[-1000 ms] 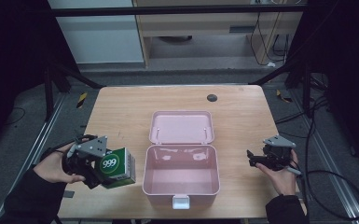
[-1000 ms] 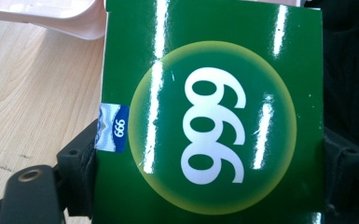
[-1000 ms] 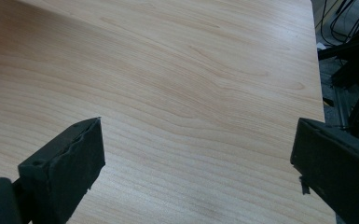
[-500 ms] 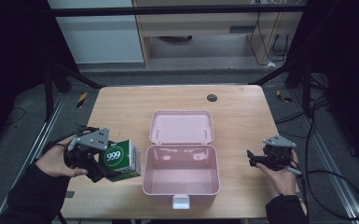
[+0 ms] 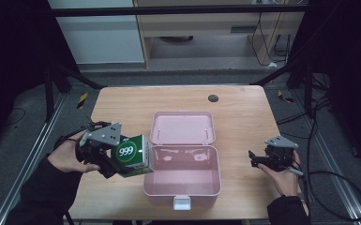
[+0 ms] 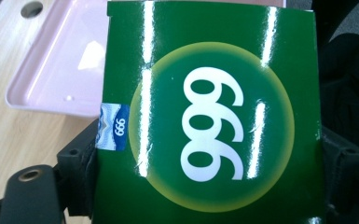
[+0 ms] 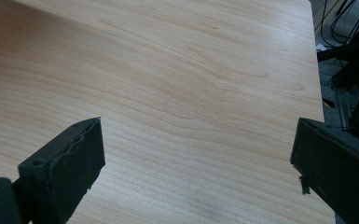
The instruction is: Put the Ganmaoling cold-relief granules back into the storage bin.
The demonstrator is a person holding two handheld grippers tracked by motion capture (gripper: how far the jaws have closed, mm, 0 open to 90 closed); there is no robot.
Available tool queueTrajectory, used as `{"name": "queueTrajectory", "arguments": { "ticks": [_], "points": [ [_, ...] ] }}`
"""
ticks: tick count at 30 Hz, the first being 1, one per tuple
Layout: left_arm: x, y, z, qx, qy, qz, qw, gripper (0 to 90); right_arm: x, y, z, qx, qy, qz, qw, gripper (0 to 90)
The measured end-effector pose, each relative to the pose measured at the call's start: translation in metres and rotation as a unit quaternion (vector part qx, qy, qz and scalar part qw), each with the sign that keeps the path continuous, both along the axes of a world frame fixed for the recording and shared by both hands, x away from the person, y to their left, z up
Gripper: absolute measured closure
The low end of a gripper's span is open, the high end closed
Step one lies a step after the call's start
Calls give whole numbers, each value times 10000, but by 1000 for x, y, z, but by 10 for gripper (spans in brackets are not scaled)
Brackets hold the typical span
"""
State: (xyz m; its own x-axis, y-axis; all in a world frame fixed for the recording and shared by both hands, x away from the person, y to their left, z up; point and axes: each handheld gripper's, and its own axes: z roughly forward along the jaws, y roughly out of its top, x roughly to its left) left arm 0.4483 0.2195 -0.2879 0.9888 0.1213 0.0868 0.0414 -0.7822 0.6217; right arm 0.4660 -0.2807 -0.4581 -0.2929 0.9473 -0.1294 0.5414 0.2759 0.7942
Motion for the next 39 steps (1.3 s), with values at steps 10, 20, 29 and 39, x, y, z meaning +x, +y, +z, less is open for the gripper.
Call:
{"name": "queueTrajectory", "arguments": {
  "ticks": [10,20,29,39],
  "points": [
    [6,-28,-1,25,-6,-210,9998,148,0,-2,-1,36,-6,-33,10000,31],
    [13,-57,-9,158,34,-431,9989,149,0,-2,-1,10,-13,-10,10000,31],
    [16,-74,-24,298,85,-579,9978,149,0,-3,-2,14,5,2,10000,31],
    [21,-82,-40,503,171,-639,9965,149,0,-2,-3,-11,16,16,10000,31]
  ]
}}
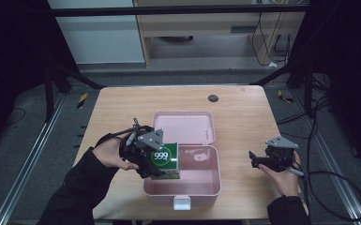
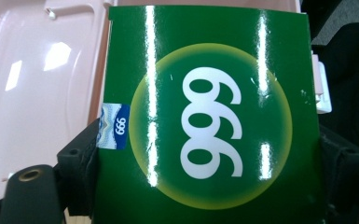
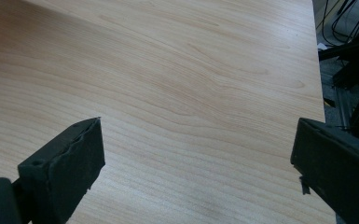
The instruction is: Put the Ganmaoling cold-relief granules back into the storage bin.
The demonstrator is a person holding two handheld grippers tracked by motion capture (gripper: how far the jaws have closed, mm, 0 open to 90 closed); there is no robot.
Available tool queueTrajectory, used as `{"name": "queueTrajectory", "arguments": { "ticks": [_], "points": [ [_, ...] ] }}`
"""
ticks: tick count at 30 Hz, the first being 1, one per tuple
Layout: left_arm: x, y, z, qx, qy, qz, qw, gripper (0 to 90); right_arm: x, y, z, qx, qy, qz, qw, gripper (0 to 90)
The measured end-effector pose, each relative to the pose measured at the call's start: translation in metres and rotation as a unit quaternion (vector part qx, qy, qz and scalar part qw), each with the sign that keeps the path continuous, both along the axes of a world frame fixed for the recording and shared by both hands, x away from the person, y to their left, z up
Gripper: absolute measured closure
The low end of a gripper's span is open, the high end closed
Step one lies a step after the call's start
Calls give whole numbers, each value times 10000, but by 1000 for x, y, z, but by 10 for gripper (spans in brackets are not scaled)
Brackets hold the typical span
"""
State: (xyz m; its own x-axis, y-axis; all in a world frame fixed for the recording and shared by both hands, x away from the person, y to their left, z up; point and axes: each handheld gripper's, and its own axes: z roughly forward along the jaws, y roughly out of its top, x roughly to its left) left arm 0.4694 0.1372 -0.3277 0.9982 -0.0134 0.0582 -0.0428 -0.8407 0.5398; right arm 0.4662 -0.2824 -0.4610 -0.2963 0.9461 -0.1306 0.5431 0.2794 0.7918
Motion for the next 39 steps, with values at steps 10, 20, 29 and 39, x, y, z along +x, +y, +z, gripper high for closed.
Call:
{"name": "queueTrajectory", "arguments": {
  "ticks": [10,20,29,39],
  "points": [
    [2,-5,-15,151,70,-57,9998,149,0,0,-1,-11,22,8,10000,30],
    [2,-7,-32,270,111,-119,9995,148,1,1,-2,-50,28,41,10000,29],
    [3,-7,-44,361,172,-98,9992,148,1,1,-2,-42,47,43,10000,29],
    [3,-3,-54,406,201,-42,9990,147,1,2,-2,-42,52,37,10000,28]
  ]
}}
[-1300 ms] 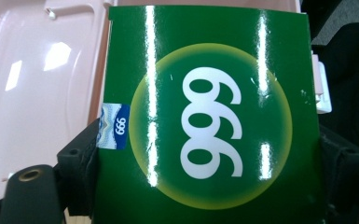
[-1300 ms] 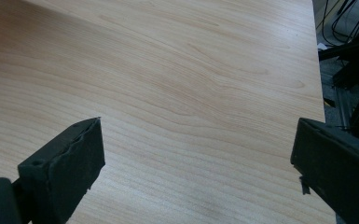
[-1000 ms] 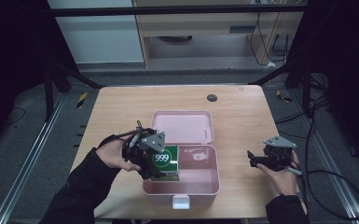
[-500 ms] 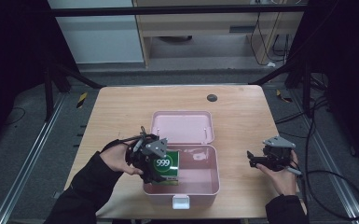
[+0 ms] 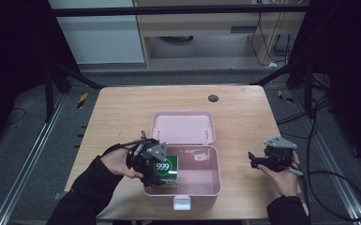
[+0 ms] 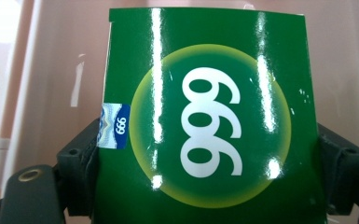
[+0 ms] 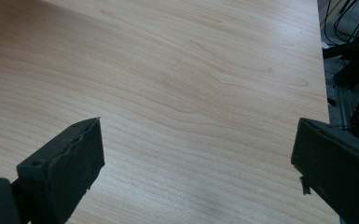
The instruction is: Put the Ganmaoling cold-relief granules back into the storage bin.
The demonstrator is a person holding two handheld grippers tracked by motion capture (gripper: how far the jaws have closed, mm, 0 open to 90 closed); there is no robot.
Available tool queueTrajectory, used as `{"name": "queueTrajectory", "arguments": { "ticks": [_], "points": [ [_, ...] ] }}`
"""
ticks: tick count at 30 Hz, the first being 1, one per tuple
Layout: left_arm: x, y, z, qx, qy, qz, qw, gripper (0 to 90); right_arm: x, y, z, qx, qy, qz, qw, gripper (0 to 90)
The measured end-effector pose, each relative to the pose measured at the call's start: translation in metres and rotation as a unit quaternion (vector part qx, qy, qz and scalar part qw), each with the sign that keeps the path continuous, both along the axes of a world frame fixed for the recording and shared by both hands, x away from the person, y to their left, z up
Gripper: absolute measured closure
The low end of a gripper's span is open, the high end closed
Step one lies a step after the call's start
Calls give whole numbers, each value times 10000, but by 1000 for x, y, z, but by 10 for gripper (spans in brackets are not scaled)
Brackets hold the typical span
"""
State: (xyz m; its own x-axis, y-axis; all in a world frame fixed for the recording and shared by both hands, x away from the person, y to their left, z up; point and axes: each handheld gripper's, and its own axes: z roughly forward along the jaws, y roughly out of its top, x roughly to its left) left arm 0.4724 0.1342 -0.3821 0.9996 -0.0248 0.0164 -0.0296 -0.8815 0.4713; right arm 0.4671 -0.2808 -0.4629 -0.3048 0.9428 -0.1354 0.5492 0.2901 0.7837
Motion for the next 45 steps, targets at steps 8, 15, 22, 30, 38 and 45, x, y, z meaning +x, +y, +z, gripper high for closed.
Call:
{"name": "queueTrajectory", "arguments": {
  "ticks": [8,15,22,30,38,45],
  "points": [
    [-1,0,-8,44,23,9,10000,144,0,0,0,11,10,-5,10000,25],
    [0,0,-13,95,-9,80,9999,131,0,-1,0,6,18,-2,10000,18],
    [-1,2,-6,-97,-28,95,9999,107,0,0,0,17,58,-8,10000,14],
    [-6,10,20,-513,-205,128,9984,138,0,0,1,24,54,-38,10000,13],
    [-11,40,45,-1074,-499,649,9908,208,0,-1,1,58,52,-56,10000,17],
    [-14,78,48,-1804,-714,1411,9708,257,-1,-2,2,64,13,-76,9999,25]
  ]
}}
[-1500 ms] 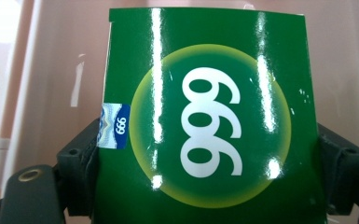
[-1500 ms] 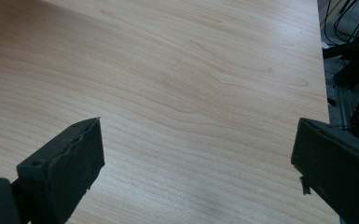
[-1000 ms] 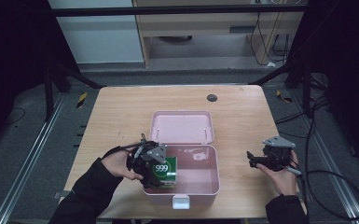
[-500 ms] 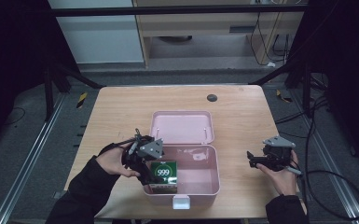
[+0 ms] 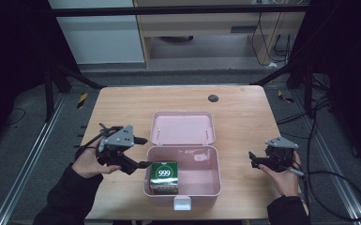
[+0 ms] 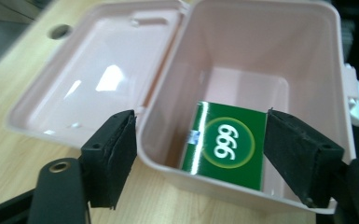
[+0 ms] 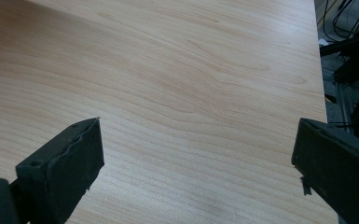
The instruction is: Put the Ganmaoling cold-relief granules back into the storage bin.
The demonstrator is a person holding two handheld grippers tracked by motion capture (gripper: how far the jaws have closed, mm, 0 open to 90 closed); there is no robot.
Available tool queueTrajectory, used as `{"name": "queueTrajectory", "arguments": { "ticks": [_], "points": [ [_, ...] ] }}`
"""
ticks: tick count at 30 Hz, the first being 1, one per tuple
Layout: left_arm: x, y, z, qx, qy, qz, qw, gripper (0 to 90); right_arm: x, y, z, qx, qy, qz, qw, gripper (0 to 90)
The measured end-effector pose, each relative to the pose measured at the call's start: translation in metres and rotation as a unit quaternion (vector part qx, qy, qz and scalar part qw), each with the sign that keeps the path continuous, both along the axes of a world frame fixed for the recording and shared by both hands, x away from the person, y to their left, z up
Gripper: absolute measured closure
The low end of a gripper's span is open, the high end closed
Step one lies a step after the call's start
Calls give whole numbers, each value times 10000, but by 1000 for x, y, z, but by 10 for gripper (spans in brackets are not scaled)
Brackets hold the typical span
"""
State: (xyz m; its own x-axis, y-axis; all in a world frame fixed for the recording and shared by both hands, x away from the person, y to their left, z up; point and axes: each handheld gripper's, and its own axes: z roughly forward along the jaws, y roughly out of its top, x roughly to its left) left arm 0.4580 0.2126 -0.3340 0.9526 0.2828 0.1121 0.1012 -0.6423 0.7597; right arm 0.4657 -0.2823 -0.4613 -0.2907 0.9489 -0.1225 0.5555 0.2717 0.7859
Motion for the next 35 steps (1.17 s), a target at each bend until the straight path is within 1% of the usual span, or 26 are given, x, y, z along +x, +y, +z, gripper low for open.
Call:
{"name": "queueTrajectory", "arguments": {
  "ticks": [1,2,4,5,8,9,10,12,13,16,18,20,21,22,23,24,25,27,28,29,30,31,32,33,35],
  "points": [
    [-1,8,-1,-119,-24,146,9998,261,0,0,0,7,12,4,10000,25],
    [-1,13,-2,-176,-24,227,9996,269,0,0,0,12,20,3,10000,25],
    [-2,25,-6,-320,-18,480,9983,274,0,0,-1,-16,18,10,10000,25],
    [-3,32,-10,-420,-4,639,9971,279,0,0,-1,-12,23,8,10000,26],
    [-2,46,-19,-533,67,976,9938,288,0,0,-1,-17,9,12,10000,26],
    [-2,50,-23,-526,91,1087,9926,289,0,0,-1,-21,6,7,10000,26],
    [-2,54,-28,-564,143,1202,9910,289,-1,0,-2,-11,7,2,10000,25],
    [0,62,-39,-554,185,1460,9876,290,-1,0,-2,-19,7,-1,10000,25],
    [0,64,-42,-561,216,1542,9862,291,-1,0,-2,-15,11,-5,10000,25],
    [3,72,-56,-574,273,1886,9800,292,-1,0,-2,-12,1,-7,10000,25],
    [5,78,-66,-608,320,2123,9748,291,-1,-1,-2,-23,-11,7,10000,25],
    [8,82,-74,-606,364,2337,9697,289,-1,0,-3,0,-1,-10,10000,25],
    [9,84,-77,-594,387,2420,9677,288,-1,0,-3,-25,-4,-8,10000,25],
    [10,86,-81,-579,393,2531,9649,288,-1,0,-4,-28,-6,-7,10000,24],
    [12,89,-86,-644,469,2668,9605,287,-2,0,-4,-31,-2,-12,10000,24],
    [12,90,-90,-673,516,2735,9581,287,-2,0,-4,-27,-6,-15,10000,24],
    [13,92,-94,-667,554,2831,9552,287,-2,0,-4,-35,-10,-9,10000,24],
    [14,97,-104,-621,606,3068,9478,286,-2,-1,-5,-23,-16,-28,10000,24],
    [15,98,-108,-615,614,3148,9452,285,-2,-1,-5,-9,-16,-42,10000,24],
    [15,101,-114,-552,625,3268,9414,285,-2,-1,-6,12,-8,-52,10000,24],
    [16,104,-119,-488,627,3354,9387,280,-2,-1,-6,-11,-5,-57,10000,24],
    [16,106,-122,-504,657,3414,9362,278,-2,-1,-7,-12,-6,-61,10000,24],
    [18,110,-126,-543,743,3469,9334,272,-2,-1,-8,-6,-1,-65,10000,24],
    [18,112,-129,-545,712,3570,9298,263,-2,-1,-8,-32,8,-50,10000,24],
    [19,116,-133,-451,669,3769,9227,263,-2,-1,-9,-28,18,-75,10000,24]
  ]
}}
